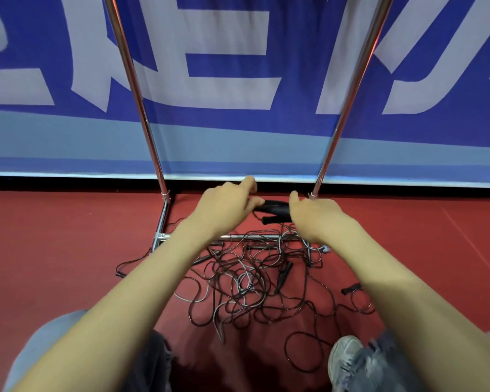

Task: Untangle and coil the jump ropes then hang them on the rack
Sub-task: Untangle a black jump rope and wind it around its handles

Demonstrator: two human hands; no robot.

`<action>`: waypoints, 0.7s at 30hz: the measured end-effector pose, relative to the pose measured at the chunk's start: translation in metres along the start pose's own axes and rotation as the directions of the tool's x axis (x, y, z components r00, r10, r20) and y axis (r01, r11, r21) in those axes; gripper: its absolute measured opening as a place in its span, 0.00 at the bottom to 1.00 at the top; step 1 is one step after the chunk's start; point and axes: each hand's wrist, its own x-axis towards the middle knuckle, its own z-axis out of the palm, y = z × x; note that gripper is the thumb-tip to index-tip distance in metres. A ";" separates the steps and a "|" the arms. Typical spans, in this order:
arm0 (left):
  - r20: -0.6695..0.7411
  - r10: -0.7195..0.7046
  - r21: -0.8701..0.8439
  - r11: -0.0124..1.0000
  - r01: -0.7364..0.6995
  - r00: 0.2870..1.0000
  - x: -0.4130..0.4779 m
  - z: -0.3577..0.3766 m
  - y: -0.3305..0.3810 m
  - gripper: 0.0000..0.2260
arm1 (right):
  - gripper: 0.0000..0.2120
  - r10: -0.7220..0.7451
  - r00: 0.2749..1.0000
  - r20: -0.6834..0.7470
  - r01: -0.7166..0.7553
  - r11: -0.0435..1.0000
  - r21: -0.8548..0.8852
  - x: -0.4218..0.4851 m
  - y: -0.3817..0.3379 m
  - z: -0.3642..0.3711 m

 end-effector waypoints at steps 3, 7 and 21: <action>-0.204 0.106 -0.157 0.978 -0.140 0.973 -0.008 0.011 0.017 0.15 | 0.33 0.085 0.991 -0.102 -0.070 0.988 0.140 0.010 0.000 0.002; -0.212 -0.074 -0.828 0.544 -0.139 0.974 -0.013 0.014 0.031 0.04 | 0.31 0.179 0.918 -0.353 0.039 0.847 0.531 0.018 0.009 -0.004; 0.103 0.100 -0.990 0.108 0.092 0.990 0.000 0.012 0.001 0.10 | 0.24 0.000 0.946 -0.325 0.320 0.181 0.930 -0.014 0.021 -0.032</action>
